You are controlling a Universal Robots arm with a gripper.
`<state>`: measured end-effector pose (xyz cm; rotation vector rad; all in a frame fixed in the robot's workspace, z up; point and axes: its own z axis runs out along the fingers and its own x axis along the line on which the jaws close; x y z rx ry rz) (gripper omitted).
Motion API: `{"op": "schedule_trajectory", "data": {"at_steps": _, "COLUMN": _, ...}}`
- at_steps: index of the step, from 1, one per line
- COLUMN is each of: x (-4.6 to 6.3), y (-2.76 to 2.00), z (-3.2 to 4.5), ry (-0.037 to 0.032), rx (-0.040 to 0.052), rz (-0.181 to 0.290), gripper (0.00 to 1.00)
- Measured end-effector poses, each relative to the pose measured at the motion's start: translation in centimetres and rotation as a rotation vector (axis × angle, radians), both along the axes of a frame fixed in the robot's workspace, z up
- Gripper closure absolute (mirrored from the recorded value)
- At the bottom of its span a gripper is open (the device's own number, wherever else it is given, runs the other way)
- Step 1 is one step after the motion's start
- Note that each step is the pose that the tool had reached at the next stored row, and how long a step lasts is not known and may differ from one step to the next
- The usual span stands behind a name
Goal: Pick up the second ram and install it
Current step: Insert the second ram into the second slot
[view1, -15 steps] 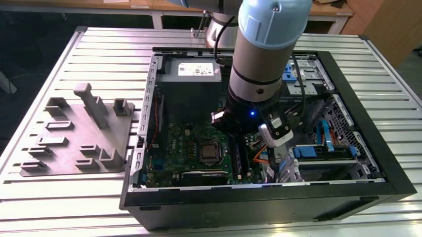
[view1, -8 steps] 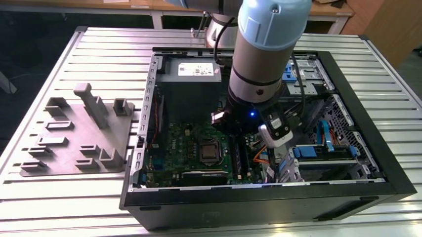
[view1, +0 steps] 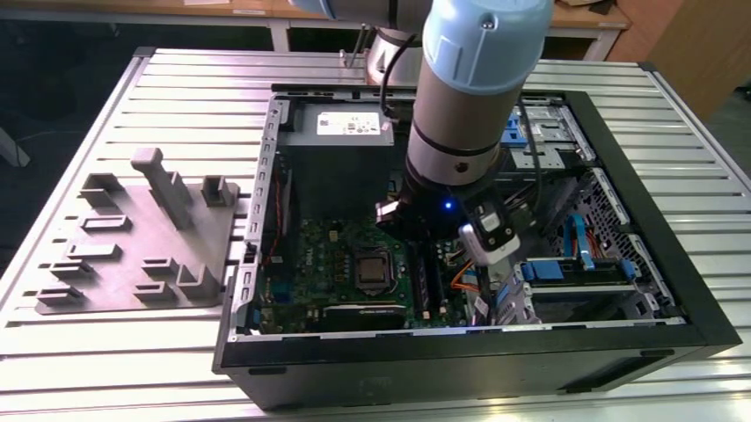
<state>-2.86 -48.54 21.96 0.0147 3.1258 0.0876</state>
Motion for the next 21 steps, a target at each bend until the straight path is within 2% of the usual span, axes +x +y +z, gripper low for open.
{"op": "schedule_trajectory", "data": {"at_steps": 4, "x": 0.0, "y": 0.0, "z": -0.31, "ry": 0.0, "rx": 0.0, "rz": 0.0, "gripper": 0.88}}
{"op": "schedule_trajectory", "data": {"at_steps": 18, "x": 0.0, "y": 0.0, "z": -0.39, "ry": 0.0001, "rx": -0.0001, "rz": 0.0, "gripper": 0.88}}
{"op": "schedule_trajectory", "data": {"at_steps": 20, "x": 0.0, "y": 0.0, "z": -0.39, "ry": 0.0, "rx": -0.0002, "rz": 0.0, "gripper": 0.87}}
{"op": "schedule_trajectory", "data": {"at_steps": 21, "x": 0.0, "y": 0.0, "z": -0.4, "ry": 0.0, "rx": -0.0001, "rz": 0.0, "gripper": 0.81}}
